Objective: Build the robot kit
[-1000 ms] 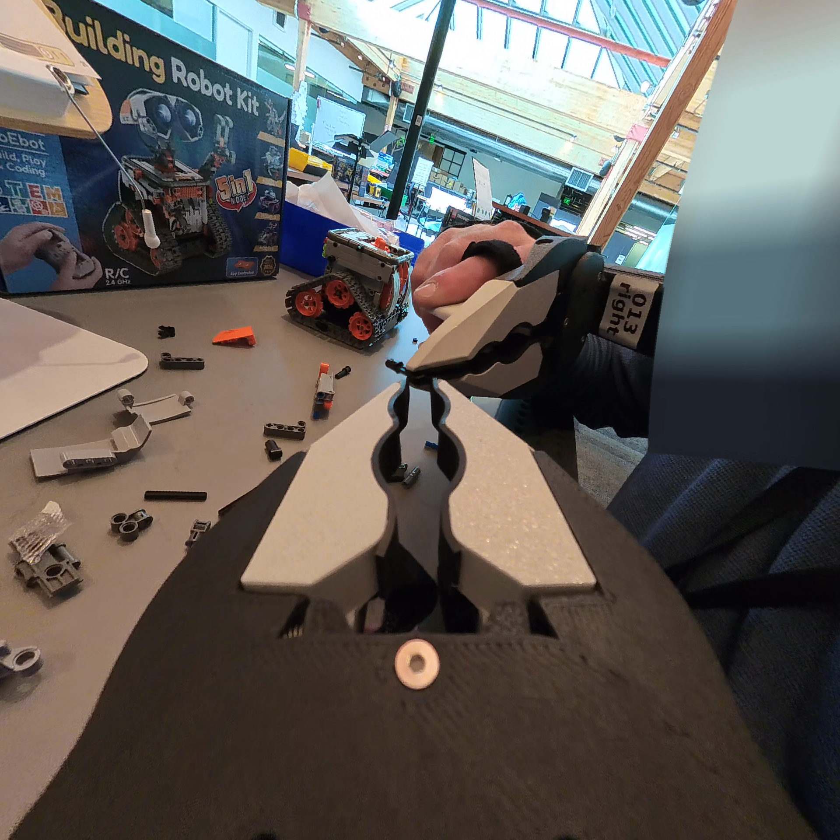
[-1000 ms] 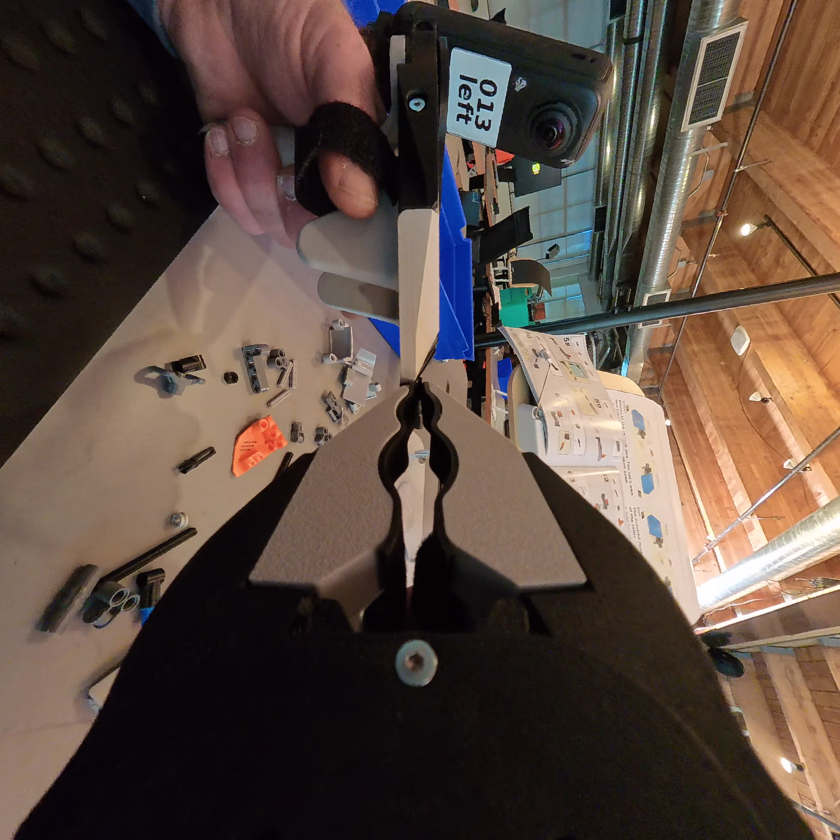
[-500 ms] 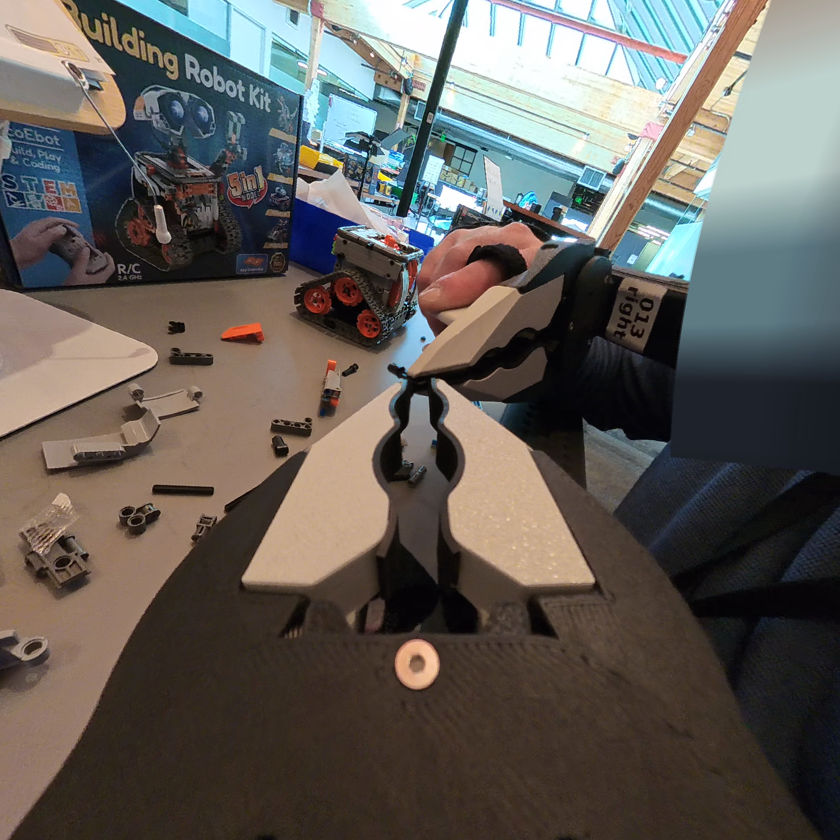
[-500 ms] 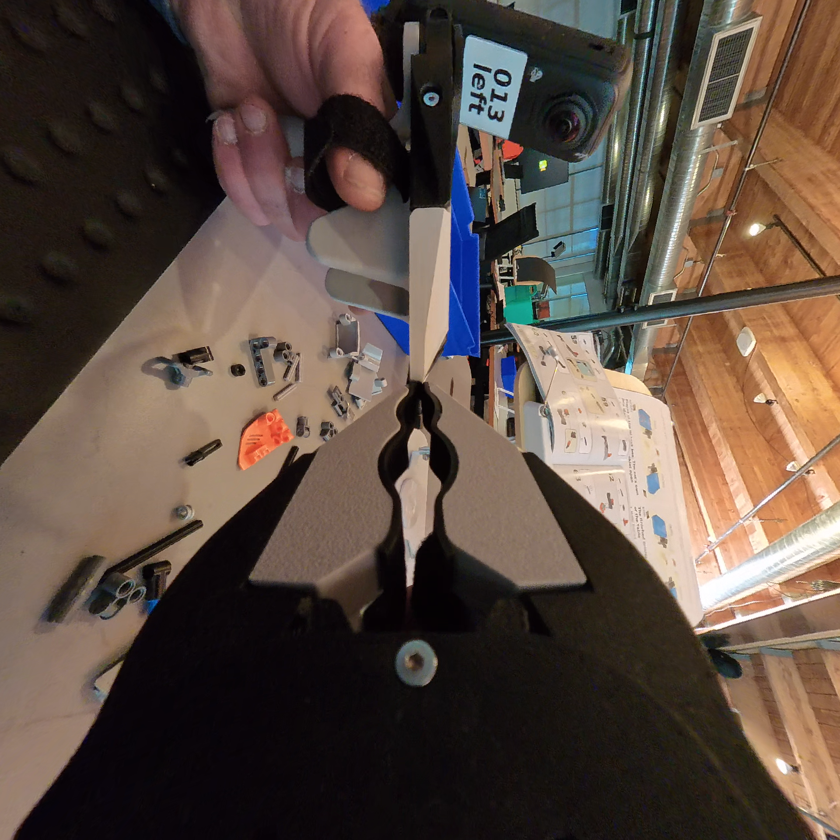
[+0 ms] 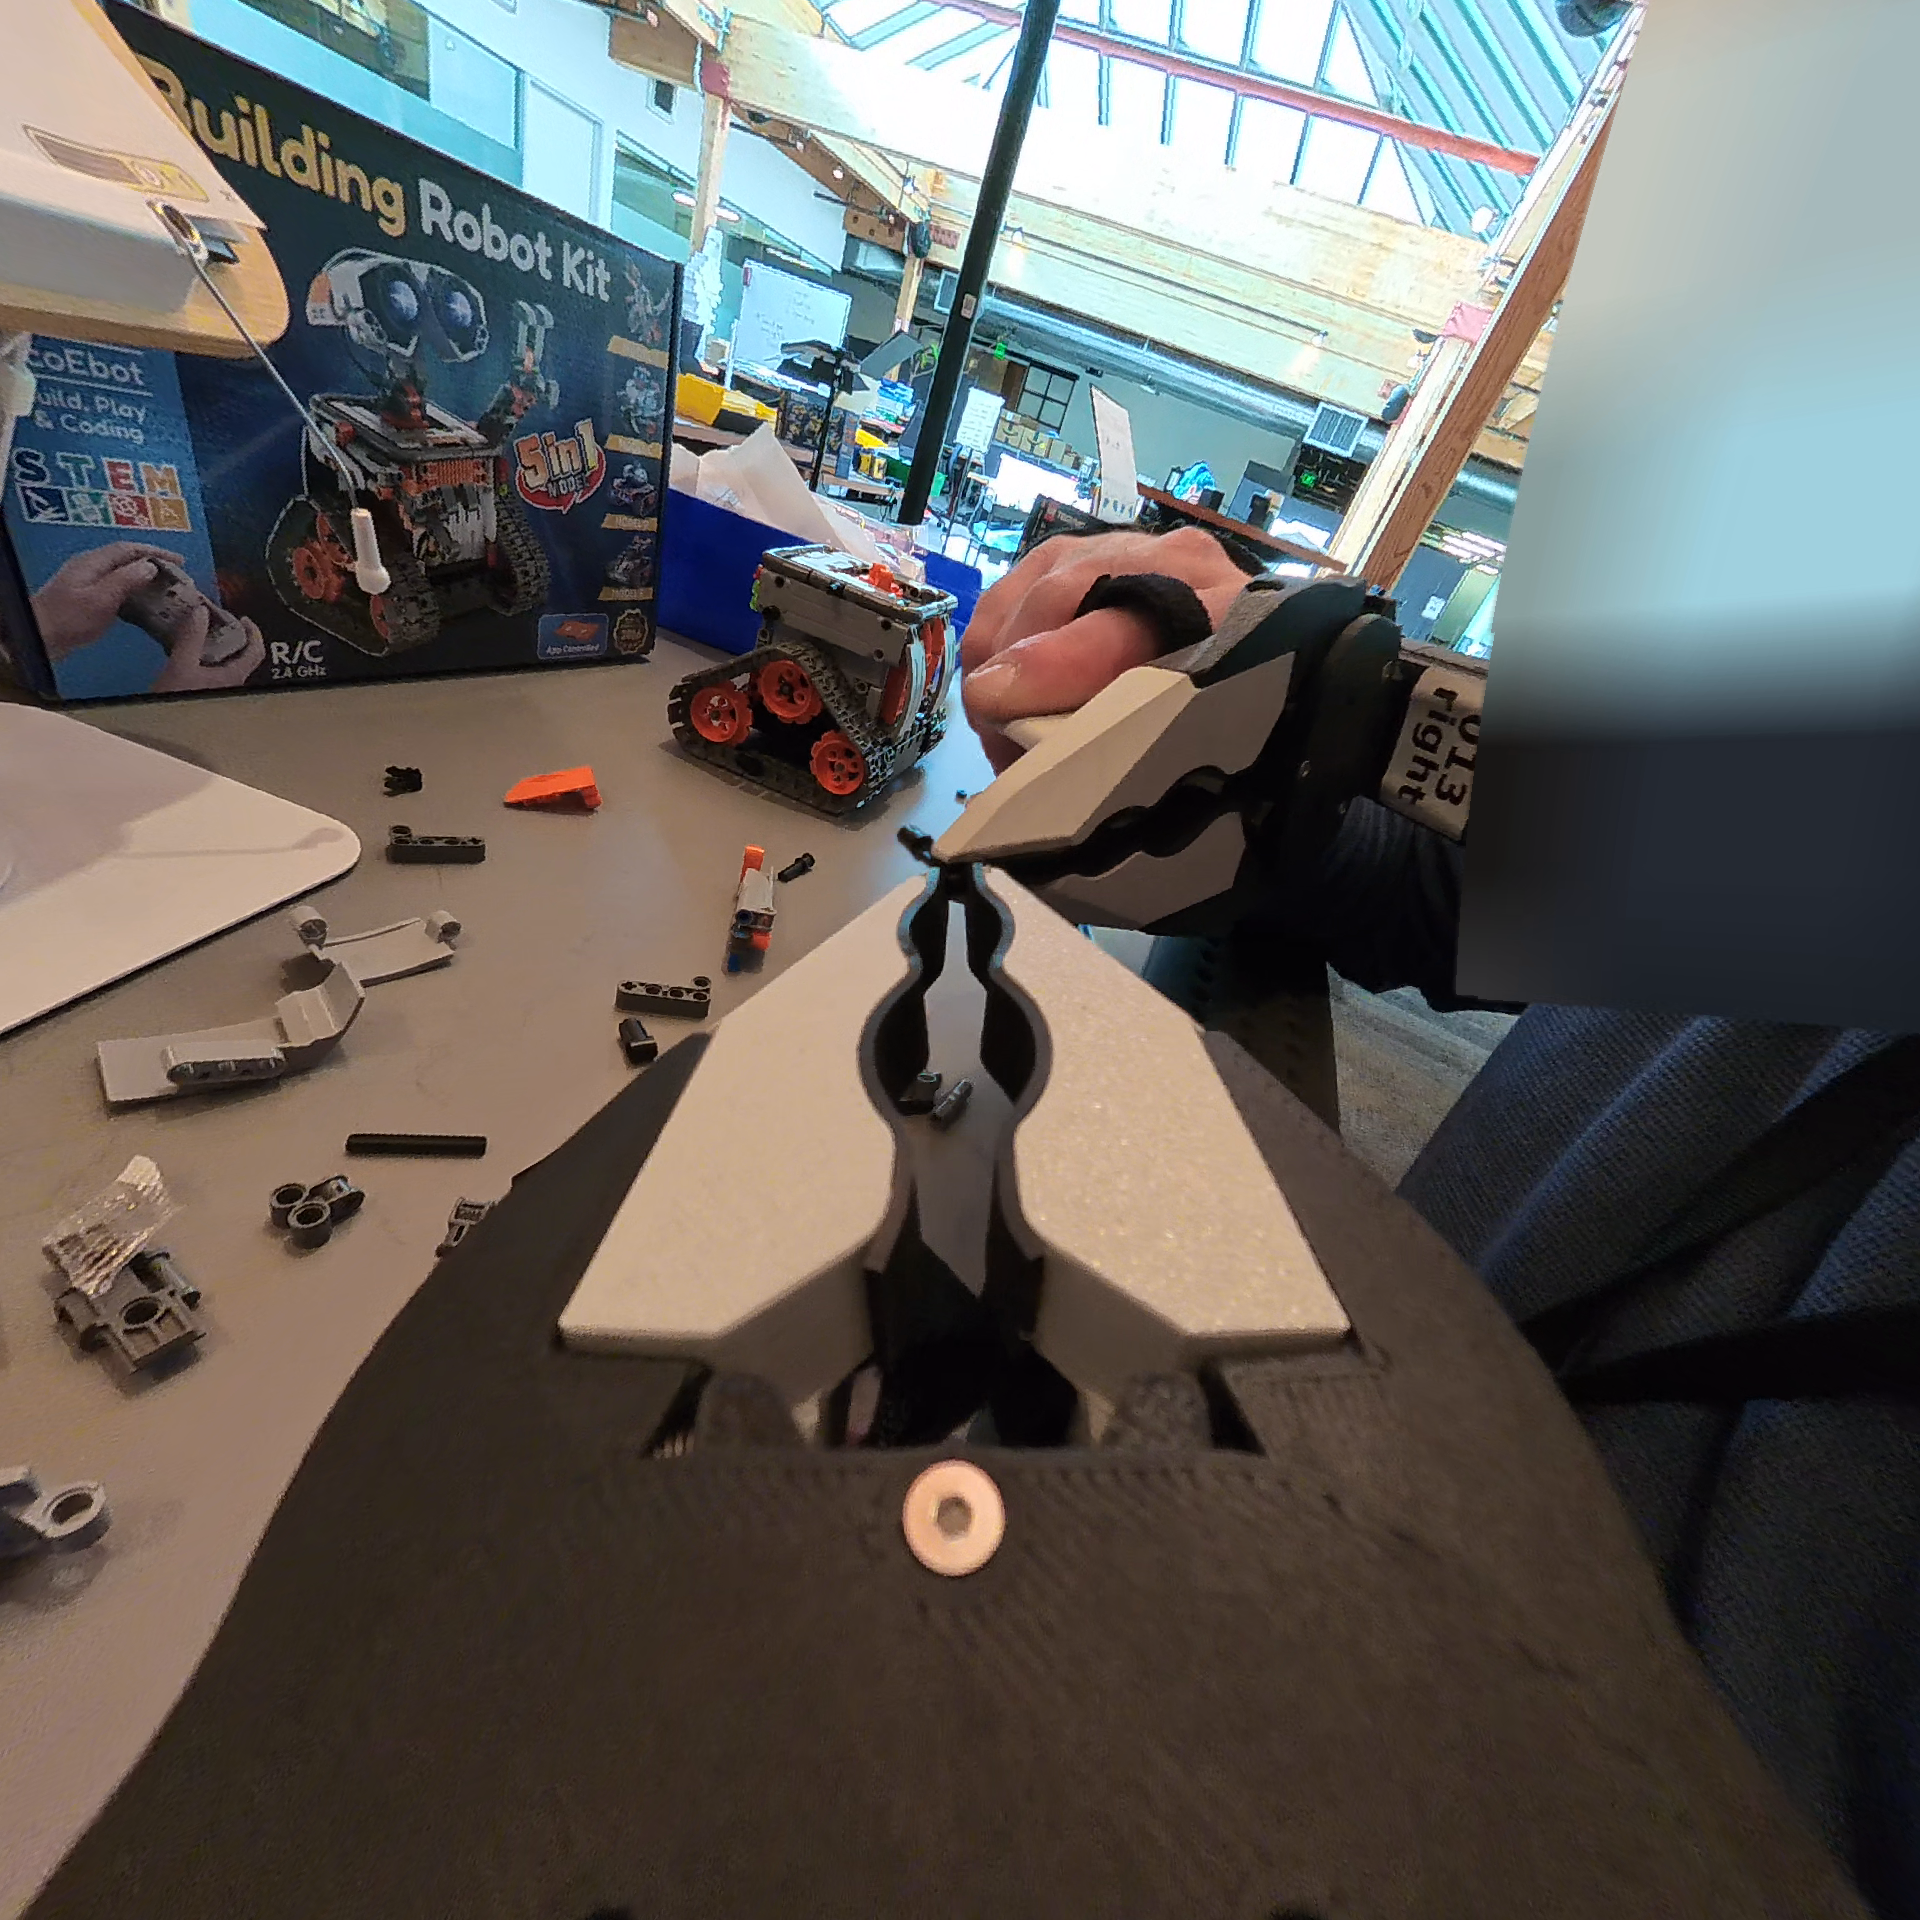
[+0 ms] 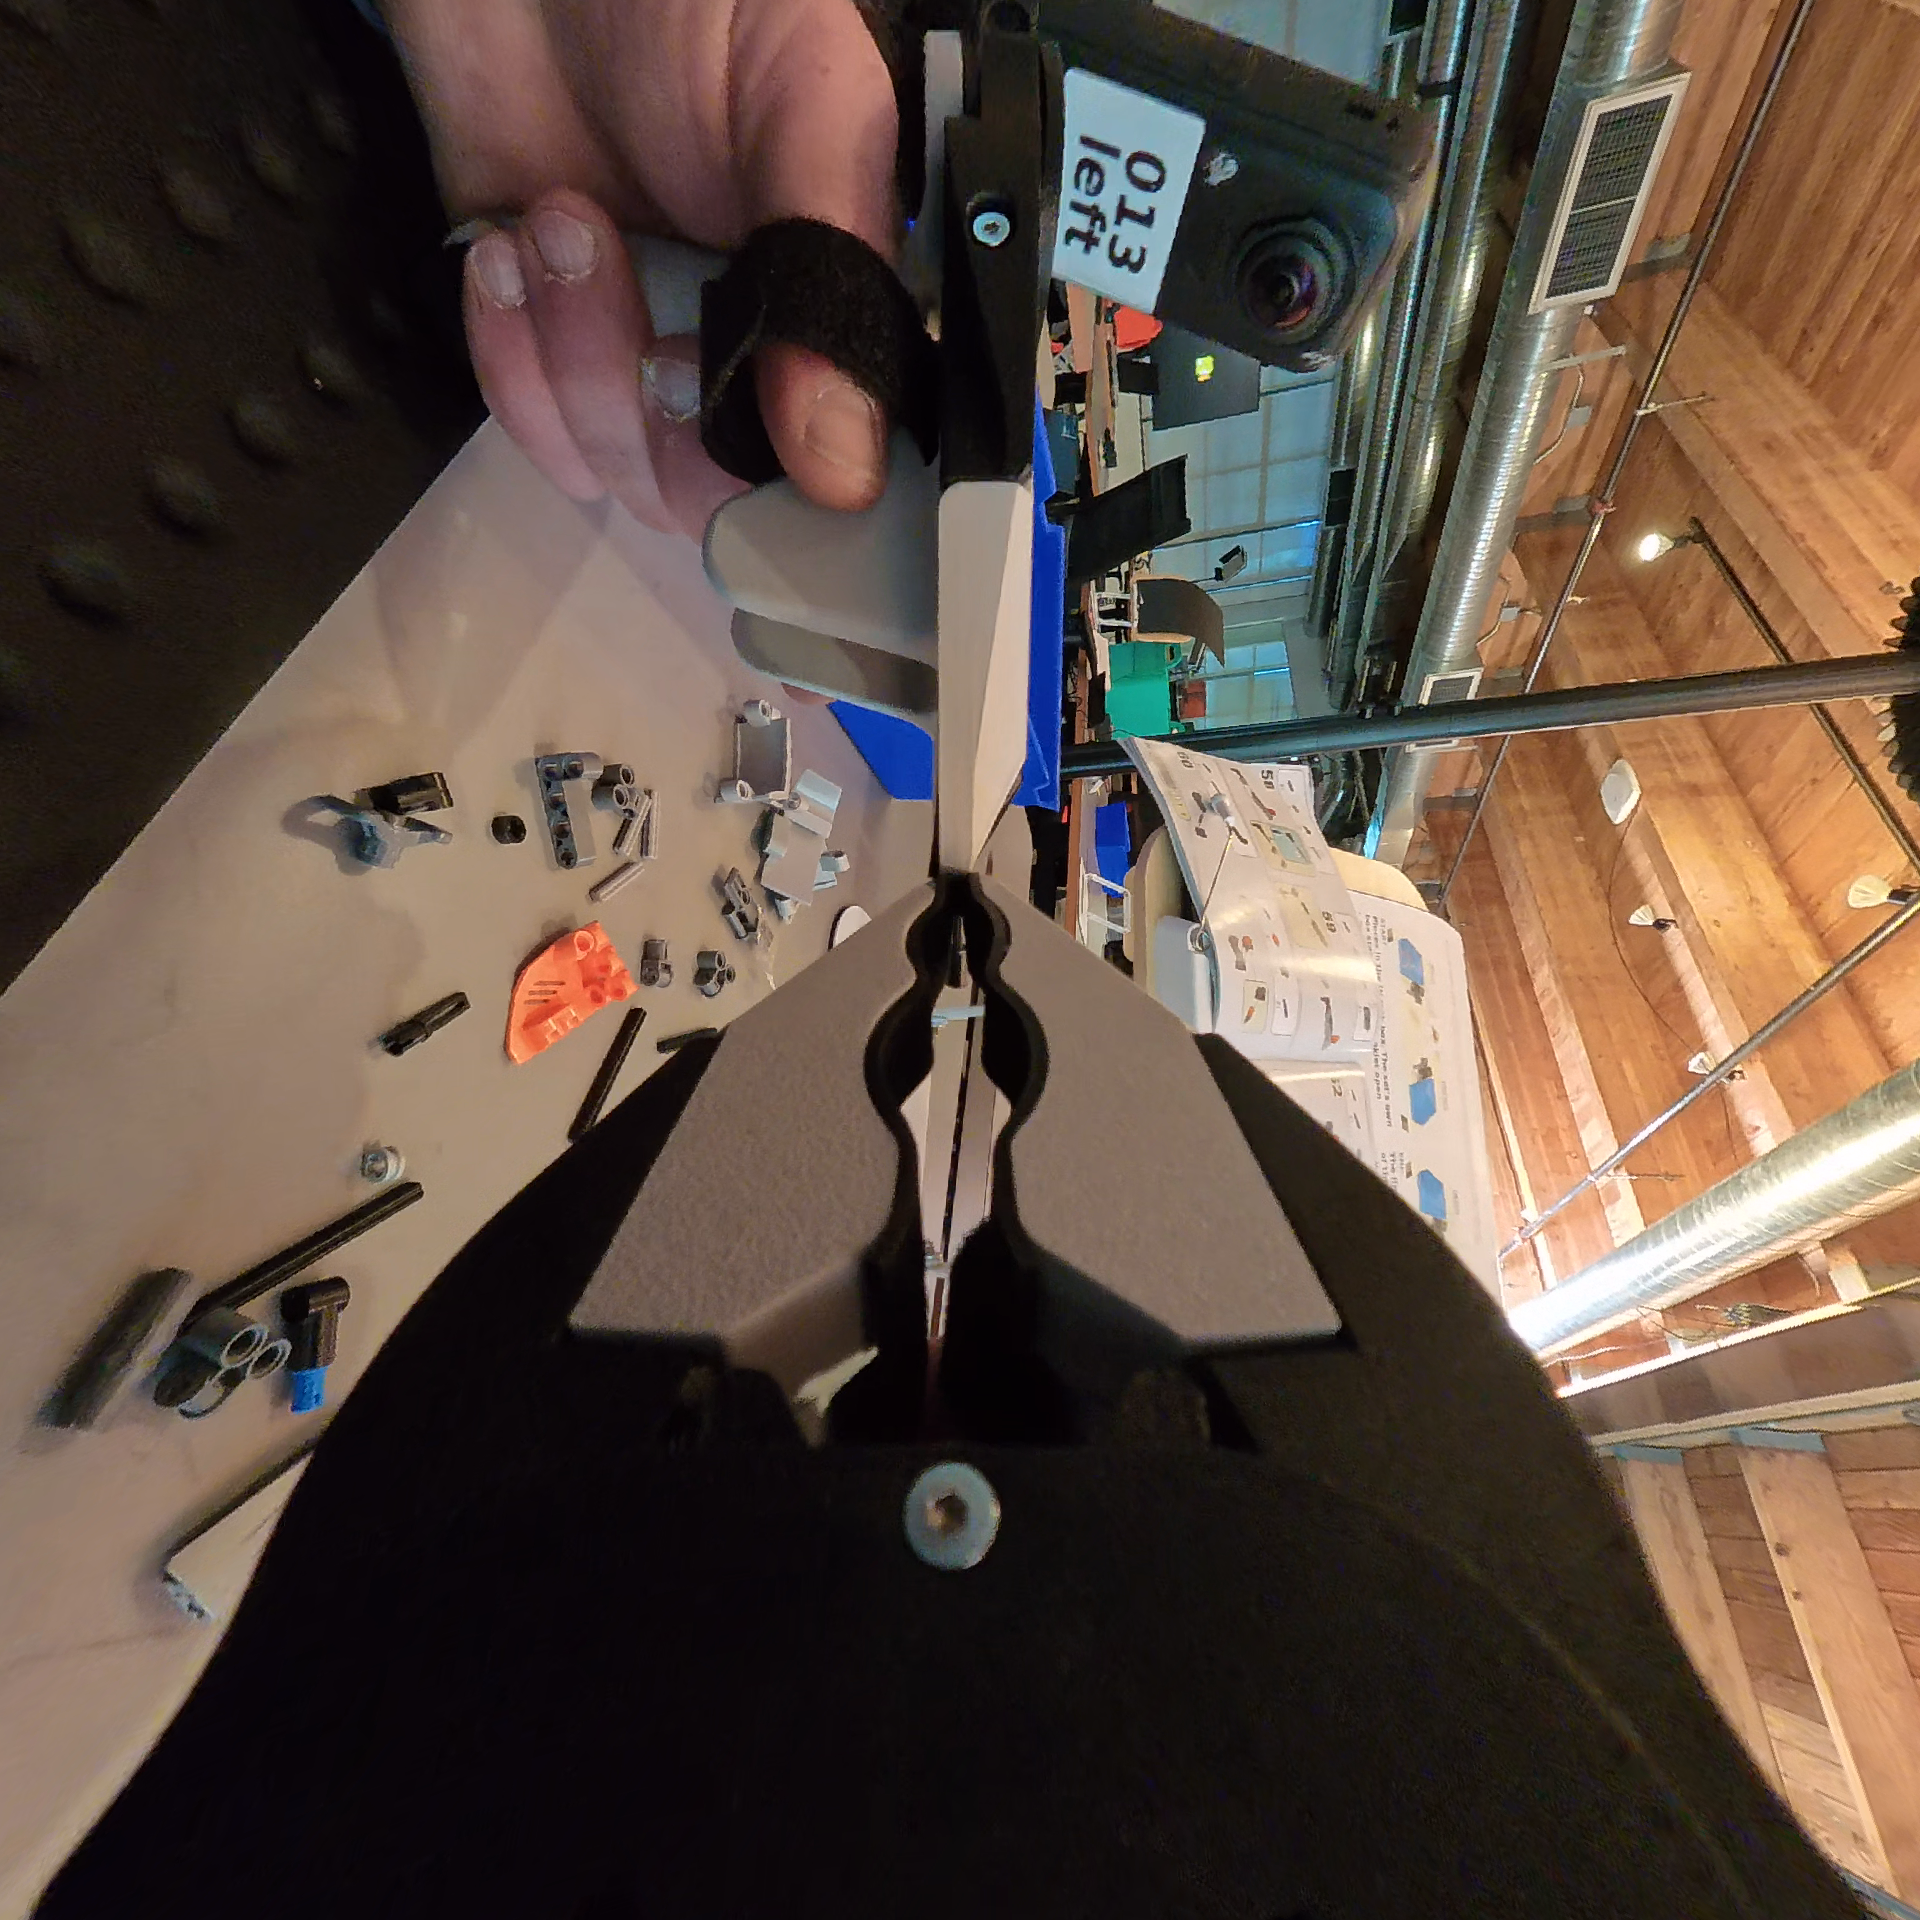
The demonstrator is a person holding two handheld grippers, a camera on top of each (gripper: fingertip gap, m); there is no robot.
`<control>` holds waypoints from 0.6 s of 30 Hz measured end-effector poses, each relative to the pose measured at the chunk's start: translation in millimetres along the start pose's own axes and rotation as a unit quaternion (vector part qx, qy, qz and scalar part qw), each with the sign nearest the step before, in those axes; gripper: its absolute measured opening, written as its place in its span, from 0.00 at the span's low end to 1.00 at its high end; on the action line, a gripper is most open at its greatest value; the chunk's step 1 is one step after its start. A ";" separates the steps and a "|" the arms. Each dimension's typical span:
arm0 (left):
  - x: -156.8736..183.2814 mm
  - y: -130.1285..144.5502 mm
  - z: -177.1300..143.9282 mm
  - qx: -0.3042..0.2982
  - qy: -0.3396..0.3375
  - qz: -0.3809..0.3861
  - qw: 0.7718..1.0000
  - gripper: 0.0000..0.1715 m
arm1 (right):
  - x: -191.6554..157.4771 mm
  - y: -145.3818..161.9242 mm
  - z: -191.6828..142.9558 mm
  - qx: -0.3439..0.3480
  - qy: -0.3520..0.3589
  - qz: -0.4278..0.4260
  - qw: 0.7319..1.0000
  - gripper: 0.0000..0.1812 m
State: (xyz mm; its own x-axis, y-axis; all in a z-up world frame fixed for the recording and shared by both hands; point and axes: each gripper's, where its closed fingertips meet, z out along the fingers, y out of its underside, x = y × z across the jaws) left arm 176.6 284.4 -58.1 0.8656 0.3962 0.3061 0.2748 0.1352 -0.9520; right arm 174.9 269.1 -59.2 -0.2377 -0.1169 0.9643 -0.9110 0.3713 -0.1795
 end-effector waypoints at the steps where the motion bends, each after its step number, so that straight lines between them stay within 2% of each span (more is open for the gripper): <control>1: 0.4 -0.8 0.0 0.002 0.001 0.000 1.000 0.01 | 1.0 -0.3 -0.4 0.001 0.001 0.002 1.000 0.00; 18: 1.6 -2.3 0.7 0.004 0.000 0.012 1.000 0.00 | 3.4 -0.7 -3.0 0.015 -0.003 0.037 0.999 0.00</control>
State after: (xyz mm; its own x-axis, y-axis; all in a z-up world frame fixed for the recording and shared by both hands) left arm 177.1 285.4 -55.4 0.8715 0.4000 0.2838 0.2508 0.1338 -0.9587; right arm 175.7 271.2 -55.3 -0.3062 -0.0950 0.9472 -0.9005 0.3517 -0.2558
